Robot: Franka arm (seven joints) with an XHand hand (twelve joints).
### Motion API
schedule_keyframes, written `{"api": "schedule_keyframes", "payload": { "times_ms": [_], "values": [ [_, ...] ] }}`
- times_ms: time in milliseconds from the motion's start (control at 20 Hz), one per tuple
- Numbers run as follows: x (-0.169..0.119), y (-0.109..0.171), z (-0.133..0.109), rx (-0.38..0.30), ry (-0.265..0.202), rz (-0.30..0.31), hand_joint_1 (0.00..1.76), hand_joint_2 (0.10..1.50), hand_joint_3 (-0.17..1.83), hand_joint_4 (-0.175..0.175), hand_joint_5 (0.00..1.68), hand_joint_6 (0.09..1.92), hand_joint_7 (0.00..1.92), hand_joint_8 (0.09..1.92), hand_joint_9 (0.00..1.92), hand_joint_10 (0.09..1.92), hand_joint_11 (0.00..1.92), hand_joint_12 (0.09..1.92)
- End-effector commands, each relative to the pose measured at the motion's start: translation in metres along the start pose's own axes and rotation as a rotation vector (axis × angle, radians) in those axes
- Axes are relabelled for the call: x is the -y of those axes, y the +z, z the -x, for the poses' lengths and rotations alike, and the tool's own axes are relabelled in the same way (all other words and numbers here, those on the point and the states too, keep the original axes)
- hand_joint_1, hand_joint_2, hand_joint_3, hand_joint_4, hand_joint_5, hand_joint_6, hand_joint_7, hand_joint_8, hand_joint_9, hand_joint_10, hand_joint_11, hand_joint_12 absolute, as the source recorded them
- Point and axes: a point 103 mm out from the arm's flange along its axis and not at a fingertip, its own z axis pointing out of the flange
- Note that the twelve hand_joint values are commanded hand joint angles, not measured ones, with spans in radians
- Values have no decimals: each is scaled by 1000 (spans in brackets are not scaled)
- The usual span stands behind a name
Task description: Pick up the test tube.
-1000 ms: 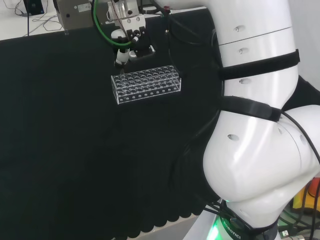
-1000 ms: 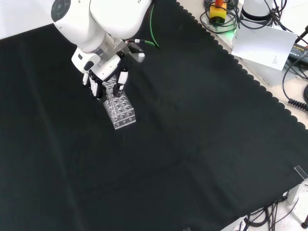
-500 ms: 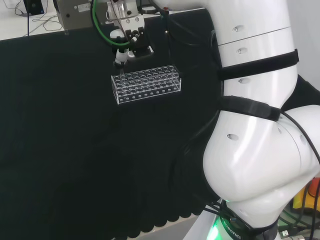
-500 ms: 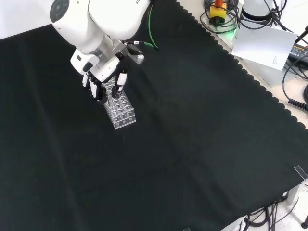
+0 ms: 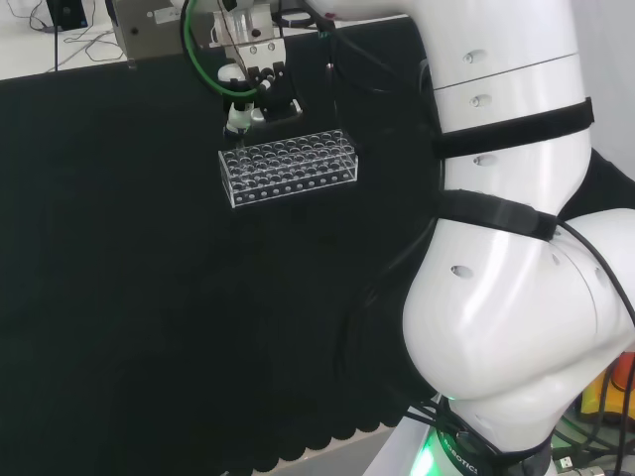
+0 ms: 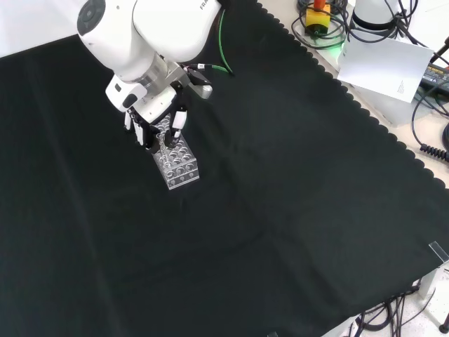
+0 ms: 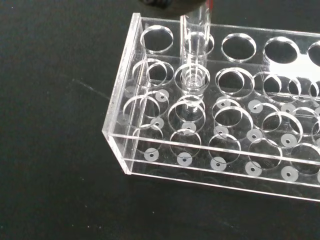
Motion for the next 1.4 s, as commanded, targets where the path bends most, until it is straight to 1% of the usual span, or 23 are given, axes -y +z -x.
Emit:
{"api": "schedule_keyframes", "payload": {
  "times_ms": [50, 200, 300, 400, 450, 500, 550, 650, 700, 800, 1200, 1400],
  "values": [
    [1, -1, -2, -17, 28, 80, 1296, 1061, -128, -175, 1193, 616, 1260, 623, 1358, 522, 872, 1208],
    [1, -5, -3, -1, 47, 119, 1395, 1056, -169, -175, 1238, 555, 1296, 716, 1341, 297, 995, 1126],
    [1, -6, -4, 7, 56, 134, 1415, 1054, -175, -175, 1240, 433, 1315, 759, 1361, 269, 1069, 1064],
    [0, -9, -4, 1, 66, 141, 1419, 1048, -175, -175, 1265, 460, 1296, 765, 1407, 155, 1122, 1007],
    [-1, -10, -4, 4, 68, 139, 1421, 1047, -175, -175, 1271, 395, 1299, 777, 1432, 128, 1141, 982],
    [-1, -11, -4, 5, 68, 139, 1423, 1046, -175, -175, 1284, 313, 1299, 790, 1448, 128, 1154, 965],
    [-1, -11, -3, 4, 68, 133, 1384, 1060, -175, -175, 1293, 251, 1295, 798, 1532, 165, 1166, 957],
    [-1, -11, -3, 4, 67, 123, 1281, 1047, -175, -175, 1380, 236, 1518, 702, 1656, 222, 1197, 945],
    [0, -11, -2, 4, 66, 118, 1256, 1043, -175, -175, 1402, 237, 1590, 659, 1684, 235, 1204, 941],
    [2, -10, -1, -6, 66, 119, 1237, 1039, -175, -175, 1421, 239, 1653, 621, 1710, 247, 1209, 936],
    [10, -22, 1, -46, 67, 146, 1233, 1036, -175, -175, 1429, 234, 1682, 601, 1725, 255, 1205, 937],
    [14, -30, 3, -53, 66, 158, 1234, 1035, -175, -175, 1432, 230, 1685, 597, 1729, 258, 1203, 940]
  ]
}}
